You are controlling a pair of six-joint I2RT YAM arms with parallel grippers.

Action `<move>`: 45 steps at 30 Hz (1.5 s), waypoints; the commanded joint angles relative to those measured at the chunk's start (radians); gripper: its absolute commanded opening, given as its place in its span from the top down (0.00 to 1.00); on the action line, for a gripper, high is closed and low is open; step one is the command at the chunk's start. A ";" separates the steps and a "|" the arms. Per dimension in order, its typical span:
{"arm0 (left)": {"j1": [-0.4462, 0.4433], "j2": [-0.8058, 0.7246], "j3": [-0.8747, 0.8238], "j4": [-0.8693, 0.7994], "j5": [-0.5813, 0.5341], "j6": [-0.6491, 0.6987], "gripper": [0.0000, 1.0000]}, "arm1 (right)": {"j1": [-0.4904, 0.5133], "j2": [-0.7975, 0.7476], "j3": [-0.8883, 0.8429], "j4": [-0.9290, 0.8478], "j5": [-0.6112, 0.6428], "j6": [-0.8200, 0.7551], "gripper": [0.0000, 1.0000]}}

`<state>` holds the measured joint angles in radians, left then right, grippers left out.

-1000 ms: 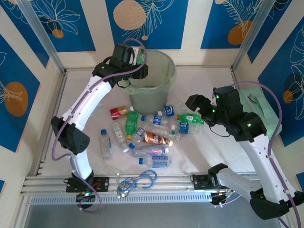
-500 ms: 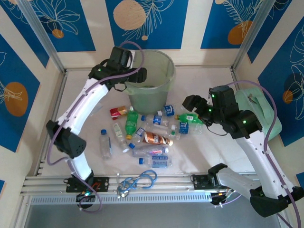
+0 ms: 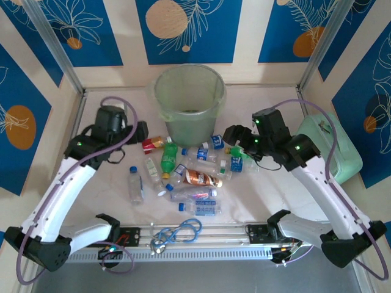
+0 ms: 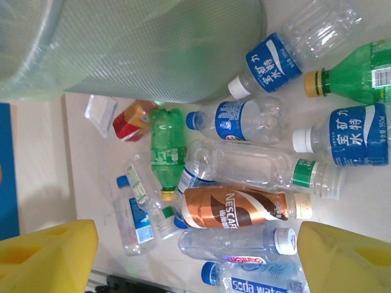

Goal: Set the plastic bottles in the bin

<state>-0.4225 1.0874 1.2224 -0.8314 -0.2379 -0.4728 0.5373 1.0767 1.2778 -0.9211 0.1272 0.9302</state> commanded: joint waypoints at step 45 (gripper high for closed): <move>0.078 0.165 -0.603 0.218 0.078 -0.257 0.33 | 0.026 0.155 0.031 0.148 -0.160 -0.140 0.12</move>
<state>-0.3614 1.2591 0.6136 -0.6209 -0.1802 -0.7425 0.5560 1.2629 1.3071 -0.7914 0.0032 0.8131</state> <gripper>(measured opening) 0.674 0.877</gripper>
